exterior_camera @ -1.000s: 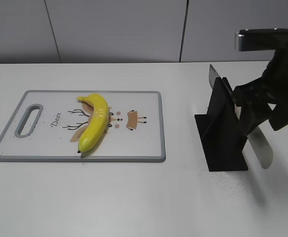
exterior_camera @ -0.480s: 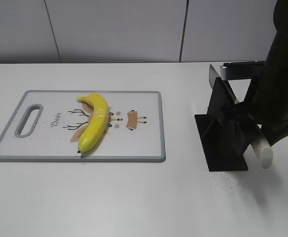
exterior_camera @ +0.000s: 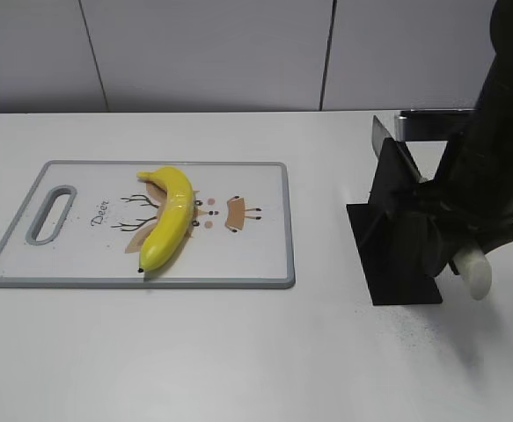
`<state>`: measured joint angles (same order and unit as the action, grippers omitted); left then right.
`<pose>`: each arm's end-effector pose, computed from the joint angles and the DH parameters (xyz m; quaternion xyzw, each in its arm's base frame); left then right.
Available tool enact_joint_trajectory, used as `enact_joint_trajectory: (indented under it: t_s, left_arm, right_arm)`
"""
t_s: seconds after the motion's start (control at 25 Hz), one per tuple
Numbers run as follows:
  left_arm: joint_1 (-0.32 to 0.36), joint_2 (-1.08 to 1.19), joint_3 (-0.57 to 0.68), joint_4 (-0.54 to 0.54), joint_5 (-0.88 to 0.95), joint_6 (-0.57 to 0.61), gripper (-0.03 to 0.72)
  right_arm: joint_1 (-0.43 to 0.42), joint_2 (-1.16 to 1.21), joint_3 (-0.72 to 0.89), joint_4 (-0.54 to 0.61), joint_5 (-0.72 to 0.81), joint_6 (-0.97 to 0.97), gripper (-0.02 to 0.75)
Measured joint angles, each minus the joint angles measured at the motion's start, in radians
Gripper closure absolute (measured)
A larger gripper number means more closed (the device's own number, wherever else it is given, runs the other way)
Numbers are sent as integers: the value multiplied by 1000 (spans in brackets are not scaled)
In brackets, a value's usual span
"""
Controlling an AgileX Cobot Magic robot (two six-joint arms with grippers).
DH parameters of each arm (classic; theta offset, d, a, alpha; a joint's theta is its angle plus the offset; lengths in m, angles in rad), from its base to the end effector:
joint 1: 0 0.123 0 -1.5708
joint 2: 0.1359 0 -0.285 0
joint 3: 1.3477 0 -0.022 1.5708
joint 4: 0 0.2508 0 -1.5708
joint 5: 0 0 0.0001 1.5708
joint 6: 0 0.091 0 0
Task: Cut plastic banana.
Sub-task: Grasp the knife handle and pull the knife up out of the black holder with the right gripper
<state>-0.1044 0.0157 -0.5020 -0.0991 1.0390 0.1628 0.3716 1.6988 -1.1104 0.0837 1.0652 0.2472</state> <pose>-0.0027 -0.0075 0.2800 0.1143 0.8424 -0.0342 0.5255 0.2820 0.1171 0.2062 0.0420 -0.9984 -0.0356 0.0091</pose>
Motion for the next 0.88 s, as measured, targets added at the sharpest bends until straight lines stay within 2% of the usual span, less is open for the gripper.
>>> enact_joint_trajectory:
  t_s: [0.36, 0.88]
  left_arm:
    - [0, 0, 0, 0, 0, 0, 99]
    - [0, 0, 0, 0, 1, 0, 99]
  right_arm:
    - [0, -111, -15, -25, 34, 14, 554]
    - [0, -210, -138, -28, 131, 16, 554]
